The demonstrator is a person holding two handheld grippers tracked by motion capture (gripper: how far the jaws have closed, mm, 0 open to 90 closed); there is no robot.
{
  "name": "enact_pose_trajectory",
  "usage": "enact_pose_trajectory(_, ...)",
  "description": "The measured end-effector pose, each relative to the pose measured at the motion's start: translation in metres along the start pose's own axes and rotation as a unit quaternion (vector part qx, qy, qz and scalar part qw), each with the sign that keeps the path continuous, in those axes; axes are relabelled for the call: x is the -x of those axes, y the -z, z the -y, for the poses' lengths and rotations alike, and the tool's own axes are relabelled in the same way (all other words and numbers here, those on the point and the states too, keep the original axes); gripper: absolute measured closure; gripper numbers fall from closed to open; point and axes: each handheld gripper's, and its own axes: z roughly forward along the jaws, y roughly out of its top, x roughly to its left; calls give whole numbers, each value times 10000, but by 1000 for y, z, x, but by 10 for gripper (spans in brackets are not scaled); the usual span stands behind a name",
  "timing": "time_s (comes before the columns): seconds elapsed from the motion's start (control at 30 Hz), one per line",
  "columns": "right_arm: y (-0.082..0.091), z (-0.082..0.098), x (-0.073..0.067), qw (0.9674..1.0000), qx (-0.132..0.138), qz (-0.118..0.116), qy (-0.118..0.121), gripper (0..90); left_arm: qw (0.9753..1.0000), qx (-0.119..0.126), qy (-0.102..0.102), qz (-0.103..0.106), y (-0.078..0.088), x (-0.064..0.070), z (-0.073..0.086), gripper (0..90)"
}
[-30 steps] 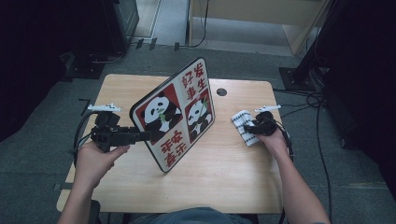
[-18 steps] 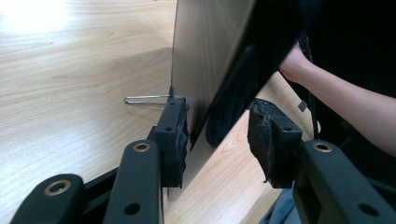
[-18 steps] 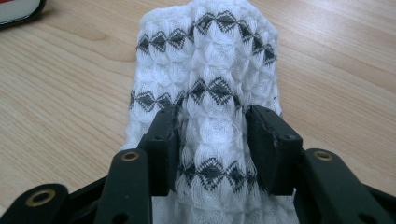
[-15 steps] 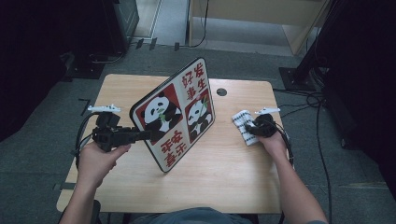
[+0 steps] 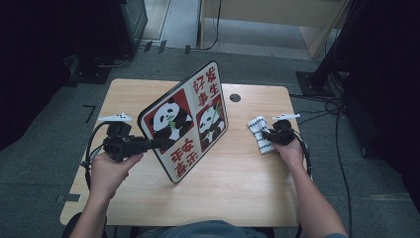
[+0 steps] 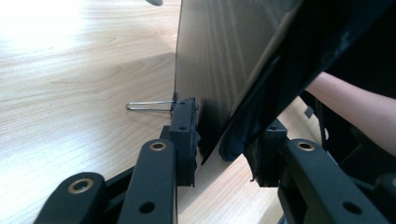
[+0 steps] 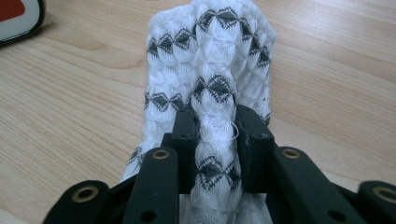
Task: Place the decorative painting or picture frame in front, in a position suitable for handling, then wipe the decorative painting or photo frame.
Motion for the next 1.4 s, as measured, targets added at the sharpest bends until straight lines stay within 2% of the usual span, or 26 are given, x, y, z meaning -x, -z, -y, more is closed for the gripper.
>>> enact_pose_trajectory(0.17, 3, -5, 0, 9995, -215, -213, -75, 780, 10000, 36, -55, -61, -2, -1, 1, 726)
enact_pose_trajectory(0.3, 5, -7, 1, 9993, -234, -294, -24, 784, 9999, 88, -59, -79, -3, -1, 2, 736)
enact_pose_trajectory(0.43, 11, -11, 1, 9990, -131, -415, -103, 785, 9999, 100, -66, -90, -4, -2, 2, 743)
enact_pose_trajectory(0.77, 27, -25, -13, 9980, 102, -627, 31, 787, 9996, 109, -184, -194, -5, 0, 2, 765)
enact_pose_trajectory(0.87, 29, -27, -16, 9976, 119, -683, 81, 786, 9998, 84, -150, -137, -4, 0, 2, 762)
enact_pose_trajectory(1.17, 35, -32, -25, 9962, 243, -823, 177, 785, 9997, 102, -128, -162, -2, -1, 4, 763)
enact_pose_trajectory(1.3, 39, -38, -33, 9951, 307, -930, 149, 784, 9997, 230, -5, -55, -4, -3, 6, 746)
enact_pose_trajectory(1.4, 41, -44, -43, 9940, 352, -1015, 180, 784, 9998, 184, -17, -87, -6, -4, 6, 743)
